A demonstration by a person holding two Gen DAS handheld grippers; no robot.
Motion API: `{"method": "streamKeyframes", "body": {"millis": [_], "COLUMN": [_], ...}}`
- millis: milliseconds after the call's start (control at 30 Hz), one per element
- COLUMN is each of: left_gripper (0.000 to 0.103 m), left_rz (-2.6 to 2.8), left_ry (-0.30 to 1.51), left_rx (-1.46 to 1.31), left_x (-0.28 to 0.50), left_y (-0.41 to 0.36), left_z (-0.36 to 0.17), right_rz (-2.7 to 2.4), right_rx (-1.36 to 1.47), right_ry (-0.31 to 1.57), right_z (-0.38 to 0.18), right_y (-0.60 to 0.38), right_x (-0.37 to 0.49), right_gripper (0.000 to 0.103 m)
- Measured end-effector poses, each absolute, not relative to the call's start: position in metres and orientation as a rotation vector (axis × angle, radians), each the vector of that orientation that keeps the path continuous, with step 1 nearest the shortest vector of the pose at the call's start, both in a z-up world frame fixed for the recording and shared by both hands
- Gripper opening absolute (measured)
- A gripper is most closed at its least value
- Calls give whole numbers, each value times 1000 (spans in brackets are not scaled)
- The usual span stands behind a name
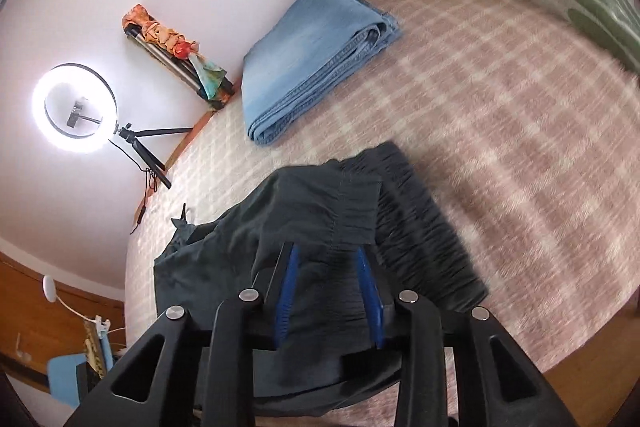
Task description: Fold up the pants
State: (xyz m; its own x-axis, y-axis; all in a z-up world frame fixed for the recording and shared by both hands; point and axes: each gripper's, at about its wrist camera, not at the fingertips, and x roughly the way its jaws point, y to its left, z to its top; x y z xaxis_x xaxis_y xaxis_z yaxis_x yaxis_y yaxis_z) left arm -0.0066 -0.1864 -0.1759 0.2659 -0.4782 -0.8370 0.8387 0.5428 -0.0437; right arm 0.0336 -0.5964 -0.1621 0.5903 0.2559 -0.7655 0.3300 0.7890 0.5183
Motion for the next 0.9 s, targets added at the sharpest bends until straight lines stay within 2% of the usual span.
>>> {"method": "streamKeyframes", "body": {"millis": [67, 200, 233, 267, 300, 433, 567, 633, 667, 700, 900], "left_gripper": [59, 29, 16, 11, 10, 10, 17, 31, 44, 48, 48], "left_rz": [-911, -881, -877, -865, -853, -846, -838, -832, -831, -836, -758], "left_ry": [941, 955, 962, 965, 963, 1004, 995, 976, 968, 950, 961], "left_rx": [467, 429, 409, 395, 397, 363, 304, 251, 229, 204, 137], "left_x": [-3, 7, 9, 10, 11, 12, 15, 23, 27, 34, 99], "left_y": [-186, -176, -170, -163, -159, -135, -121, -114, -112, -110, -112], "left_z": [-184, -189, -188, -187, -187, -186, -171, -159, -154, -147, -139], "right_rz": [-58, -48, -59, -65, -77, -126, -142, -162, -179, -188, -114], "right_rx": [641, 561, 526, 499, 473, 395, 348, 332, 322, 316, 158], "right_ry": [977, 1010, 1020, 1028, 1037, 1068, 1066, 1052, 1043, 1034, 969], "right_z": [-161, -158, -157, -157, -157, -156, -152, -147, -144, -141, -110], "right_y": [-592, -578, -575, -573, -572, -572, -571, -569, -567, -565, -506], "right_x": [36, 39, 40, 41, 41, 45, 44, 42, 40, 38, 28], "right_gripper": [28, 28, 28, 28, 28, 29, 32, 35, 37, 41, 43]}}
